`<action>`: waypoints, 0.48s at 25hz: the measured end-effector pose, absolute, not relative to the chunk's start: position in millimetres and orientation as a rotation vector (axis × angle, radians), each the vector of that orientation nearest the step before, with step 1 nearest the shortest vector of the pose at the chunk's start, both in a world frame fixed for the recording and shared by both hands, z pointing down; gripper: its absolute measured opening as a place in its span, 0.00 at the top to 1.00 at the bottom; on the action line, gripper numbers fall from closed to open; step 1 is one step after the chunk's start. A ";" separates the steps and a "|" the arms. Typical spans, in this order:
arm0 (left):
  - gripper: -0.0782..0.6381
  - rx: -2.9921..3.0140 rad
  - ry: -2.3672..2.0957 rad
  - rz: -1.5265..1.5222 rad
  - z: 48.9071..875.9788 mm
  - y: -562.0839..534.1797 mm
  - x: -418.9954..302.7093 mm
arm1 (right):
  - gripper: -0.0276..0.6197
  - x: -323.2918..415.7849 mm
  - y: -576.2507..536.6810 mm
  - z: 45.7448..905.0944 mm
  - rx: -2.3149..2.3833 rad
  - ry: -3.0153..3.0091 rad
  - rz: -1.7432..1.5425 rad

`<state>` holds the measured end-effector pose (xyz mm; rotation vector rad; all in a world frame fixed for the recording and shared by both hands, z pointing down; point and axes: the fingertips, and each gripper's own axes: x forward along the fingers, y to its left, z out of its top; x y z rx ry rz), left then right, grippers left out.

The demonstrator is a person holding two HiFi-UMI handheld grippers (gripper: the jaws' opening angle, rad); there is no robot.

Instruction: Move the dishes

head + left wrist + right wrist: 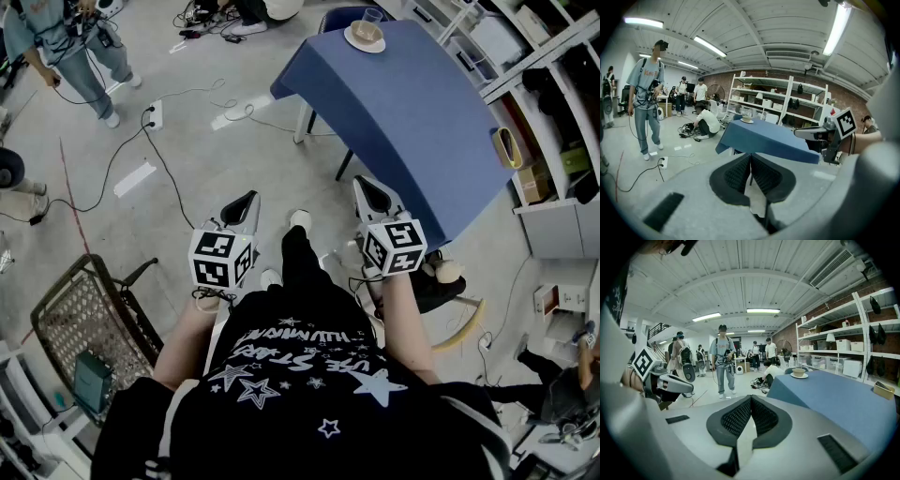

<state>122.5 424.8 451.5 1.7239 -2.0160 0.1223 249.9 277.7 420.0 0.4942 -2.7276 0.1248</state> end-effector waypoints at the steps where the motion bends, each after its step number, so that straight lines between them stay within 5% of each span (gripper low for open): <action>1: 0.86 1.723 -2.018 0.122 450.7 424.9 121.8 | 0.95 249.3 277.5 419.6 0.491 -2.729 0.122; 12: 0.86 1.720 -2.005 0.134 453.3 426.7 119.9 | 0.95 243.2 278.6 417.5 0.491 -2.737 0.112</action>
